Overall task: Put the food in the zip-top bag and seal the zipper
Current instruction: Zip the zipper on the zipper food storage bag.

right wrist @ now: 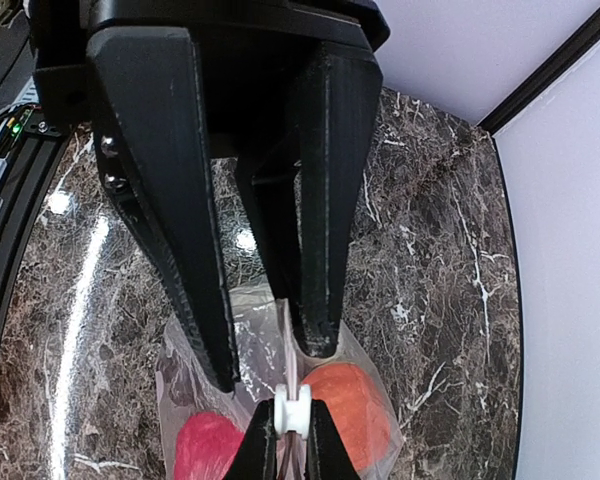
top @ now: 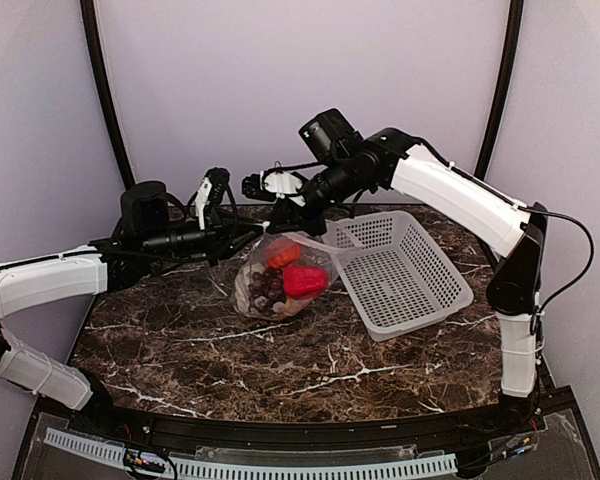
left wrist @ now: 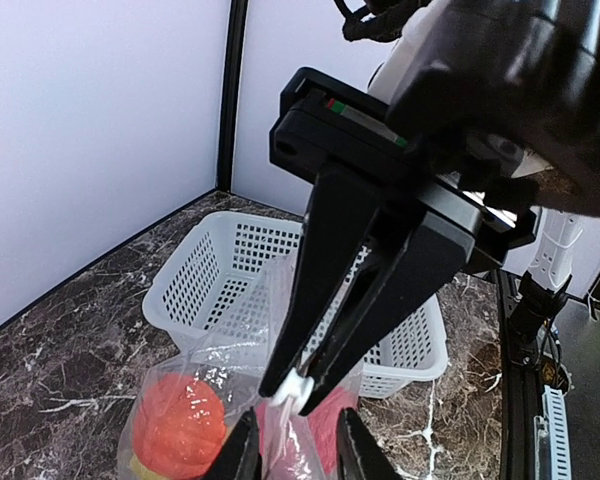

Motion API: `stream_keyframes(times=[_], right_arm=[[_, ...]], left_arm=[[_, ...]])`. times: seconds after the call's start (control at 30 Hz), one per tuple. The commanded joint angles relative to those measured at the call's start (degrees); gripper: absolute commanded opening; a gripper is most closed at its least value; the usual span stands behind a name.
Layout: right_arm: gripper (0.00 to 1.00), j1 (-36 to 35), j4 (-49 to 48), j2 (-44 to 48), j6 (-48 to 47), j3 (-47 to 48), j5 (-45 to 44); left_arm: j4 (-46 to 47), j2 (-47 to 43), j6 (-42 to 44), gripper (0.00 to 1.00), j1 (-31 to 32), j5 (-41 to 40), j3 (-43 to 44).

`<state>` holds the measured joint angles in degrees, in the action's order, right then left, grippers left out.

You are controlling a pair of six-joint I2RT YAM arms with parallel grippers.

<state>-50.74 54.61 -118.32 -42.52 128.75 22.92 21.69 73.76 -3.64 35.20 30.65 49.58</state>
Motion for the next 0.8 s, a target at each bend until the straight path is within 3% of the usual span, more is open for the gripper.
stream_keyframes(times=[0.0, 0.07, 0.3, 0.5, 0.77], right_arm=[[0.05, -0.50, 0.23, 2.85, 0.83, 1.79, 0.60], [0.05, -0.50, 0.27, 3.15, 0.94, 1.77, 0.91], [0.06, -0.68, 0.43, 3.44, 0.82, 1.59, 0.70], [0.06, -0.76, 0.95, 3.24, 0.37, 1.42, -0.41], [0.06, 1.15, 4.06, 2.70, -0.67, 0.57, -4.25]], left_arm=[[-2.16, -0.30, 1.53, 0.27, -0.05, 0.84, 1.32], [-2.45, -0.28, 1.77, 0.27, -0.05, 0.67, 1.31], [-1.95, -0.05, 1.44, 0.07, -0.05, -0.09, 1.22], [-1.64, -0.93, 1.72, 0.02, -0.05, -1.75, 0.92], [0.24, -5.42, 2.82, 0.01, -0.04, -8.11, -2.37]])
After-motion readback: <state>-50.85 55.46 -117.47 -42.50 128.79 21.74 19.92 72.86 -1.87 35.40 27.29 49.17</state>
